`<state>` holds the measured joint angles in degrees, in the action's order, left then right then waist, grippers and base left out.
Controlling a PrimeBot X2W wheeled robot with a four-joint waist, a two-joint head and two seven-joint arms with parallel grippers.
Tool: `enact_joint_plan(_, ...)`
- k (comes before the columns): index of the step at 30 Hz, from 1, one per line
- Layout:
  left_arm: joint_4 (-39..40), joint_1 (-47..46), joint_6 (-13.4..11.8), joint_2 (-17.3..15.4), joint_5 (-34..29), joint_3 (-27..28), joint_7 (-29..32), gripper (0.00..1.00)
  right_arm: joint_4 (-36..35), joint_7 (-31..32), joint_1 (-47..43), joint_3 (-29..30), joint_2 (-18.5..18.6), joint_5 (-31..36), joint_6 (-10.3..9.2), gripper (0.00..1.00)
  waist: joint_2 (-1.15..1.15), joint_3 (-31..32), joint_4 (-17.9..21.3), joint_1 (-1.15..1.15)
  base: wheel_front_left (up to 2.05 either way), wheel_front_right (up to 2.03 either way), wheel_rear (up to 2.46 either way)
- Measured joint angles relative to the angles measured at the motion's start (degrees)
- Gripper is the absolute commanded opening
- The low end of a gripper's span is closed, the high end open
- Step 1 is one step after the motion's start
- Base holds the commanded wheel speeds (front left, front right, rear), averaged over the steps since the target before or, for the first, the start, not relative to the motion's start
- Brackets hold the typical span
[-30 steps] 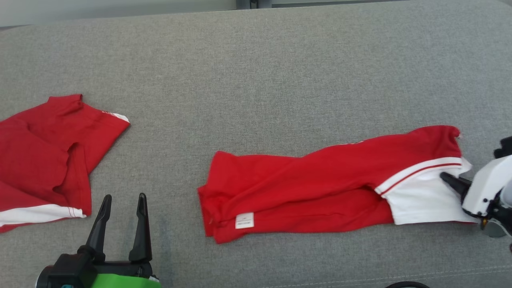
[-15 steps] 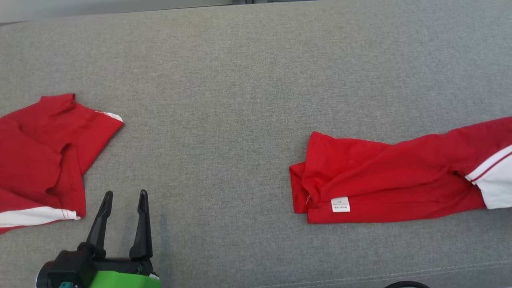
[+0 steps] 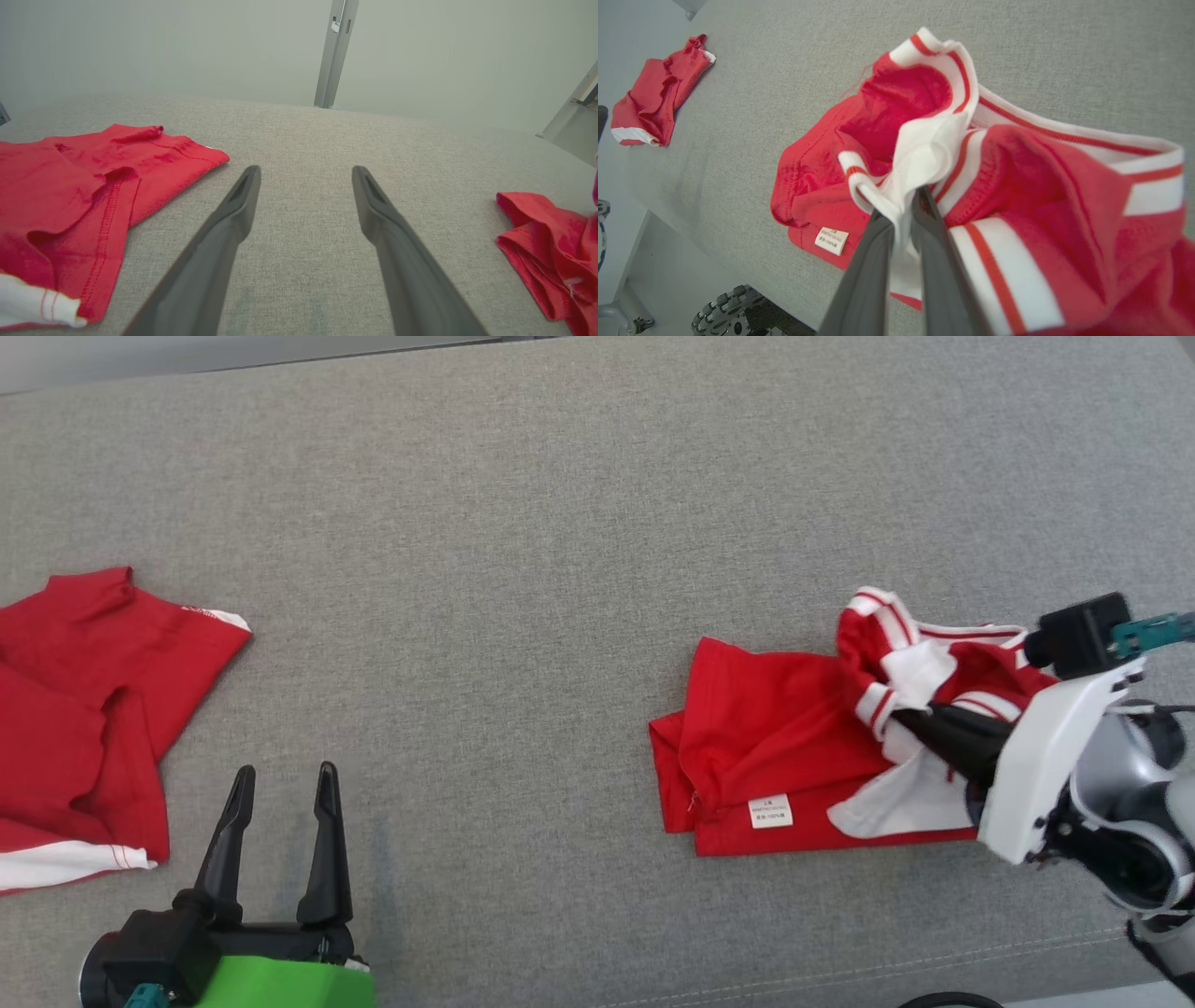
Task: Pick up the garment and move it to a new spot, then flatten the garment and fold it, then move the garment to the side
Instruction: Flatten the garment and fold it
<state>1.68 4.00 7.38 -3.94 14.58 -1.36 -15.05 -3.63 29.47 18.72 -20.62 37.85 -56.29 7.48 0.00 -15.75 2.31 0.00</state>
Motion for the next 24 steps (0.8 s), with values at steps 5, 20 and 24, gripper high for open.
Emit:
enact_joint_plan(5, -0.3, -0.4, 0.0, 0.2, 0.0, -0.5, 0.0, 1.0, 0.4, -2.0, 1.1, -6.6, -6.2, 5.2, 0.0, 0.0, 0.0, -0.3, 0.7, 0.0, 0.0, 0.0, 0.0)
enact_joint_plan(20, -2.4, -0.6, 0.0, 0.4, 0.0, -0.7, 0.0, 1.0, 11.2, -8.0, 7.3, -16.9, -16.3, 11.9, 0.0, 0.0, 0.0, -0.1, 1.8, 0.0, 0.0, 0.0, 0.0)
enact_joint_plan(24, -2.7, -0.6, 0.0, 0.5, 0.1, -0.8, 0.0, 1.0, 12.8, -9.1, 7.8, -18.0, -17.1, 11.9, 0.0, 0.0, 0.0, 0.1, 1.6, 0.0, 0.0, 0.0, 0.0)
